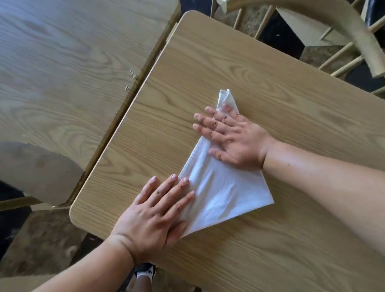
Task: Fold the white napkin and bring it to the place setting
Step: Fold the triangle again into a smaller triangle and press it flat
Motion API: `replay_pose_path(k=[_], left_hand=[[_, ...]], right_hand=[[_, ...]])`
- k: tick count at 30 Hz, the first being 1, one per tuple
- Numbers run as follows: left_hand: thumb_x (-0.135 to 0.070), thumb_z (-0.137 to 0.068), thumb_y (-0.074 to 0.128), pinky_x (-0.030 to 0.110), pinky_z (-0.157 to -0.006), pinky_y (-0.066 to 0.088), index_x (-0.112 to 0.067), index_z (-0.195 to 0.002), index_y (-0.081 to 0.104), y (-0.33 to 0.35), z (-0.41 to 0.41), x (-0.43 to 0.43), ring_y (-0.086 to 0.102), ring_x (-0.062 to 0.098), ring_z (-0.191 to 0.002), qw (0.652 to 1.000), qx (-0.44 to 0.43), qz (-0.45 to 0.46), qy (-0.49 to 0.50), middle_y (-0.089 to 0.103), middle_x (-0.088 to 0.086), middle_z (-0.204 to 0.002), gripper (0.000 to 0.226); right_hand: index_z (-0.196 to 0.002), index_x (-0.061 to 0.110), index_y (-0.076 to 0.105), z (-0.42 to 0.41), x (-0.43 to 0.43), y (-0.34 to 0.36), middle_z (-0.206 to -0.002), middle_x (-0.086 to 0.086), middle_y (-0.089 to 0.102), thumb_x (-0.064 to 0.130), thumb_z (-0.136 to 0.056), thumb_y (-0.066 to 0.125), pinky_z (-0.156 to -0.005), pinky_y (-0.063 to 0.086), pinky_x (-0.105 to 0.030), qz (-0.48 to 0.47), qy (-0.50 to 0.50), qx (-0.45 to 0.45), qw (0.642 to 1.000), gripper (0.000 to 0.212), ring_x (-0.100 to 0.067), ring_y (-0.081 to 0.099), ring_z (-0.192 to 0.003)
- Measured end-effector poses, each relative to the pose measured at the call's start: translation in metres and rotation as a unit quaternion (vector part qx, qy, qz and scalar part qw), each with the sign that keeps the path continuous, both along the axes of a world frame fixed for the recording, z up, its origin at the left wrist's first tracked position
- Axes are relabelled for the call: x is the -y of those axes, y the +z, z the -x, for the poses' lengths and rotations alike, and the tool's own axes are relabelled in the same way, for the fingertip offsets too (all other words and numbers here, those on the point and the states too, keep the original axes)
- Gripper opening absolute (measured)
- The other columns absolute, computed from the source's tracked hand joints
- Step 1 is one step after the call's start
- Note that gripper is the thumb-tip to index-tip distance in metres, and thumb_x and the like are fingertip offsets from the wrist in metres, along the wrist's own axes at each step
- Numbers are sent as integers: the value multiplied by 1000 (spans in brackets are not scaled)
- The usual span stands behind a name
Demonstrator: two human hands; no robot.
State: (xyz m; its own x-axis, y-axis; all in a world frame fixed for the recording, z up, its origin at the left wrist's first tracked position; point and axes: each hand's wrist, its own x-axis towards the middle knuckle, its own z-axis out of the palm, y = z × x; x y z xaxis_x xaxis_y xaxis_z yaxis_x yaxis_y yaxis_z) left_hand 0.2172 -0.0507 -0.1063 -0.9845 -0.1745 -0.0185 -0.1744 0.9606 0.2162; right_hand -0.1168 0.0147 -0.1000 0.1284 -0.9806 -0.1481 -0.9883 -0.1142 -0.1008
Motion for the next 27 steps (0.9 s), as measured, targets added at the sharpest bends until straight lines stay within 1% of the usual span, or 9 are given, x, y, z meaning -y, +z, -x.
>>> replay_pose_path(k=[5, 10, 13, 15, 17, 20, 23, 25, 27], left_hand=[[-52, -102, 55, 61, -124, 33, -25, -161, 44, -1, -1, 0, 29, 28, -161, 1000, 3, 0, -1, 32, 3, -173, 66], [-51, -102, 55, 62, -125, 32, -25, -162, 43, -1, -1, 1, 29, 28, -161, 1000, 1, 0, 0, 32, 4, -173, 67], [-50, -101, 57, 61, -126, 30, -25, -162, 42, 1, 0, 1, 28, 28, -161, 1000, -2, -4, 0, 32, 4, -173, 68], [-50, -100, 58, 60, -127, 28, -24, -163, 42, 2, 2, 1, 28, 28, -161, 1000, -6, -5, 0, 32, 3, -173, 69], [-49, -100, 56, 59, -128, 26, -23, -162, 43, 4, 2, 0, 27, 28, -162, 1000, -9, -8, -4, 32, 4, -173, 68], [-49, -101, 52, 59, -128, 26, -21, -160, 47, 7, 3, -2, 31, 29, -160, 999, -26, -18, 1, 36, 5, -171, 65], [-49, -99, 50, 58, -127, 29, -17, -156, 50, 9, 2, -4, 36, 28, -158, 999, -39, -34, 11, 42, 6, -168, 65], [-54, -97, 52, 56, -124, 34, -13, -152, 56, 13, 1, -7, 44, 29, -153, 997, -44, -47, 49, 50, 8, -162, 69], [-64, -88, 58, 51, -115, 42, -12, -146, 60, 23, 1, -13, 54, 31, -138, 992, -16, -31, 118, 59, 8, -151, 77]], right_hand=[[-166, 28, 23, 39, 55, 9, -175, 0, 18, 50, -102, 23, -130, 5, -58, -39, -74, 8, 997, 68, -30, 13, -163], [-167, 31, 18, 39, 61, 9, -176, 5, 13, 48, -101, 13, -130, 0, -59, -60, -105, 0, 993, 69, -29, 8, -163], [-168, 24, 14, 24, 58, 8, -177, -2, 11, 42, -105, 19, -129, 0, -61, -29, -210, -26, 977, 65, -35, 5, -163], [-166, 17, 21, -2, 54, 13, -174, -12, 20, 26, -106, 36, -128, 7, -64, 15, -278, -33, 960, 63, -42, 11, -161], [-156, 10, 45, -44, 37, 22, -161, -19, 45, 11, -96, 50, -125, 25, -63, 104, -309, 29, 945, 60, -47, 34, -152], [-133, 9, 65, -114, -14, 34, -135, -14, 65, 13, -89, 58, -108, 47, -51, 181, -325, 144, 917, 45, -40, 59, -126], [-125, 13, 67, -170, -77, 39, -124, -8, 67, 16, -87, 63, -94, 52, -47, 146, -303, 140, 931, 39, -34, 61, -113], [-125, 15, 67, -190, -111, 36, -124, -7, 66, 19, -85, 65, -98, 51, -47, 128, -295, 132, 938, 40, -32, 59, -114], [-127, 16, 66, -200, -134, 33, -128, -6, 65, 23, -84, 67, -107, 47, -46, 103, -296, 124, 941, 43, -31, 59, -120]])
